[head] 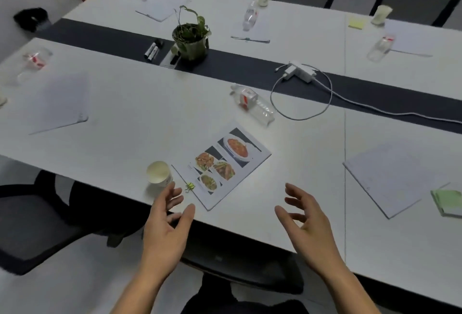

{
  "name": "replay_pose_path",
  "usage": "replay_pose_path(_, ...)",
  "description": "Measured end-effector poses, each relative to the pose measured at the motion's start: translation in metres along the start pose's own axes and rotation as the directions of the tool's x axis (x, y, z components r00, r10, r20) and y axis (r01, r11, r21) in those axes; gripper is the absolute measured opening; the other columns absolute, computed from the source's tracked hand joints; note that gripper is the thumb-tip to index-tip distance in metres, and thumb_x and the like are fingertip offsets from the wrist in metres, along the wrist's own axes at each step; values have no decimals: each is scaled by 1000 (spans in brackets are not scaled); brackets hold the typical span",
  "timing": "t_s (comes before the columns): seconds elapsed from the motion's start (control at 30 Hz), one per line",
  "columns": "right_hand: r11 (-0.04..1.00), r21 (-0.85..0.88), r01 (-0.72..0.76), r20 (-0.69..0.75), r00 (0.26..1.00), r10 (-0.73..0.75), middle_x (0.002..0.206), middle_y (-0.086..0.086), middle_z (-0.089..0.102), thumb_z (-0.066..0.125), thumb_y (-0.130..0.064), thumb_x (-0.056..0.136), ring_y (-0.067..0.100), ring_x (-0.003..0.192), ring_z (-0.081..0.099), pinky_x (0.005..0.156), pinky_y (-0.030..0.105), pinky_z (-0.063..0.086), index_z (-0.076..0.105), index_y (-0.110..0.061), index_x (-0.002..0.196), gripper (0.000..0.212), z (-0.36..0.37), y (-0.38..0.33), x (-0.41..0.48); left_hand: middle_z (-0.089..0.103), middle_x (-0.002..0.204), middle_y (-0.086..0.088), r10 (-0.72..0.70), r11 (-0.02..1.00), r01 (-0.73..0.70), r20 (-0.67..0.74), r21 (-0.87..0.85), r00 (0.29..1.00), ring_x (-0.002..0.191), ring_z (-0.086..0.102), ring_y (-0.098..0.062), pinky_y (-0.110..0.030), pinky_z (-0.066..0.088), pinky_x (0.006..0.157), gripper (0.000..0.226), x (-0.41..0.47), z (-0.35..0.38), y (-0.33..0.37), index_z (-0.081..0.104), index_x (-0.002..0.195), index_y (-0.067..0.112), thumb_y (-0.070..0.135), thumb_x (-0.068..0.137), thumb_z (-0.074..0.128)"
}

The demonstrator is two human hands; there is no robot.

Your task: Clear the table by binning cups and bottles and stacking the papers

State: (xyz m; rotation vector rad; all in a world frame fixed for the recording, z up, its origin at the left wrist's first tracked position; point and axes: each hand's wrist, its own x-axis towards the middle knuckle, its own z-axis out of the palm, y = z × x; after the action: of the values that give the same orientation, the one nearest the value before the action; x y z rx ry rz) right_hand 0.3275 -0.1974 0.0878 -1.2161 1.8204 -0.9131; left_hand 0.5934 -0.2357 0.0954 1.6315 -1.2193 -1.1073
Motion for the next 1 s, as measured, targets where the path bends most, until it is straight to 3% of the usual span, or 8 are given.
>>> replay_pose_path(0.1,997,-83,7,-8,1000,-7,135,-25,47,65,-37,92,-9,115,52,91,19,49,44,-42,138,51,19,-5,36,49,140,7,-52,995,56,-47,85,998,125,52,-12,-39,44,105,61,44,-6,-22,38,141,33,21,90,68)
replay_pose_path(0.2,989,-144,14,-7,1000,-15,134,-22,42,65,-35,92,-7,115,51,93,24,49,41,-38,142,56,34,-5,83,8,162,3,-90,955,120,-120,271,989,149,13,-20,-35,19,116,93,85,-6,-47,12,156,25,34,86,71)
replay_pose_path(0.3,979,-203,29,5,1000,-29,134,-18,42,65,-34,93,-4,114,50,94,28,49,40,-32,145,58,44,-2,133,-17,163,2,-139,922,192,-173,336,975,150,-10,-21,-44,8,119,118,119,2,-74,-8,157,25,44,77,78)
replay_pose_path(0.5,928,-360,94,47,996,-82,151,3,38,65,-42,91,19,136,41,111,39,40,33,-21,150,71,69,19,259,-13,163,-3,-216,833,315,-257,455,942,149,-5,-31,-55,12,118,110,171,24,-117,2,156,32,50,77,76)
replay_pose_path(0.63,858,-504,98,53,995,-82,161,14,19,66,-45,88,32,149,16,120,51,21,19,-15,156,88,88,41,347,7,161,-9,-85,825,247,-321,508,943,144,20,-37,-61,32,109,69,185,35,-132,23,154,25,34,95,58)
replay_pose_path(0.77,743,-669,13,18,1000,-2,164,19,1,63,-50,88,40,151,-2,121,54,6,3,-17,158,98,100,54,413,16,158,-13,-38,795,266,-392,546,919,137,30,-35,-55,40,99,62,187,44,-133,31,152,18,26,96,58)
replay_pose_path(0.9,713,-701,-23,-17,1000,15,151,24,33,62,-41,92,42,139,32,113,53,29,12,-10,157,87,102,50,444,19,157,-13,-30,792,255,-382,554,924,137,30,-34,-52,42,97,61,190,43,-135,33,151,19,25,96,58)
replay_pose_path(1.0,771,-635,34,-4,999,-47,147,22,37,60,-43,93,39,134,38,108,48,34,17,-11,156,83,103,35,421,15,159,-10,-59,822,253,-365,511,929,141,29,-28,-45,43,97,62,192,39,-129,32,152,22,25,96,59)
